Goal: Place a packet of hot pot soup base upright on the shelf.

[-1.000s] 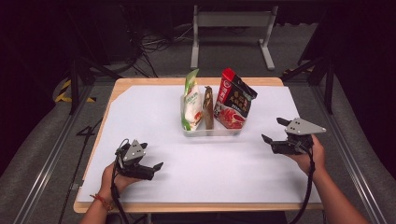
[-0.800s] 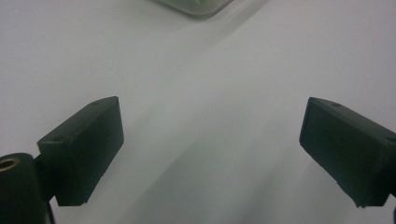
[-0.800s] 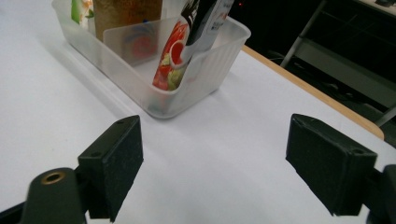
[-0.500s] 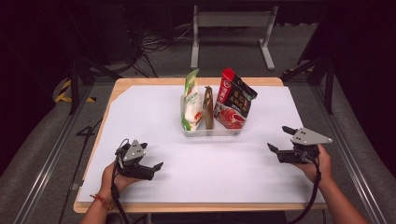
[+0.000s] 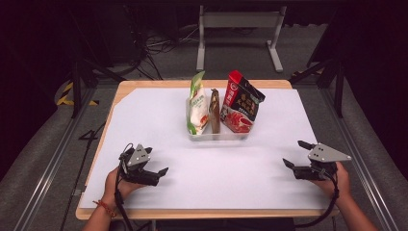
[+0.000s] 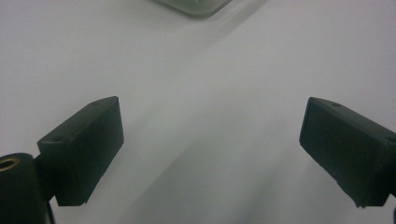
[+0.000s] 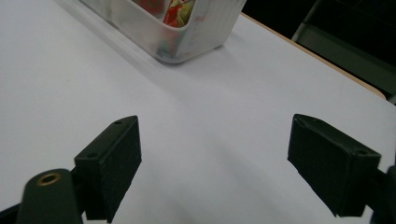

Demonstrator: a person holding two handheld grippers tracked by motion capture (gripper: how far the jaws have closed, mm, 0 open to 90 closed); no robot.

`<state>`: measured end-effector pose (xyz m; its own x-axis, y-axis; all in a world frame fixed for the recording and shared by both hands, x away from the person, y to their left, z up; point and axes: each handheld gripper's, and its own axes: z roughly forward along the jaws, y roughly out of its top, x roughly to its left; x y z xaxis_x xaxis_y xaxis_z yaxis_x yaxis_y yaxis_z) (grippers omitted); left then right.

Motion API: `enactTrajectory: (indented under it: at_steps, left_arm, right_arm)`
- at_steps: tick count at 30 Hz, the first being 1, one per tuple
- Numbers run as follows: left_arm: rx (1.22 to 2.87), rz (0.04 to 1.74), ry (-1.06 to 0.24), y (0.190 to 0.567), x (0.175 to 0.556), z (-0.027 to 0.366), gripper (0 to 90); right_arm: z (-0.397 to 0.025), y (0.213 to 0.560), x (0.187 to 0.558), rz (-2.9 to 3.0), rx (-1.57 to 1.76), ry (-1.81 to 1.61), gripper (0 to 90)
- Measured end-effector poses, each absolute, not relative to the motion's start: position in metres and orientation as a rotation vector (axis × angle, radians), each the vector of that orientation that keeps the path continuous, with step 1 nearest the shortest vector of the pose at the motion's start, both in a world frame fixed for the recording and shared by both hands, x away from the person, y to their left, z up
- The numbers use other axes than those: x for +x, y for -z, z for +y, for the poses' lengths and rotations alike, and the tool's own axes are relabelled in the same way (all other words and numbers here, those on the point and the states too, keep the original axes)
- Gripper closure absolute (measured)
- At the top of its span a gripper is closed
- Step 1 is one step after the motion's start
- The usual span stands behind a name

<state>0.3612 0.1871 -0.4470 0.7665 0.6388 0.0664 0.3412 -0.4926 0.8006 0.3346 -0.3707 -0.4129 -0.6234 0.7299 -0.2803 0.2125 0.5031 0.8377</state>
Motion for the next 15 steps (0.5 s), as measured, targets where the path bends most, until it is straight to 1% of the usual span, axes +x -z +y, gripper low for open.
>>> enactTrajectory:
  at_steps: [15]
  left_arm:
    - [2.126,0.720,-0.460,0.447,0.361,0.186,7.0]
  right_arm:
    - [-0.400,0.429,0.315,2.076,0.853,-1.090,17.4]
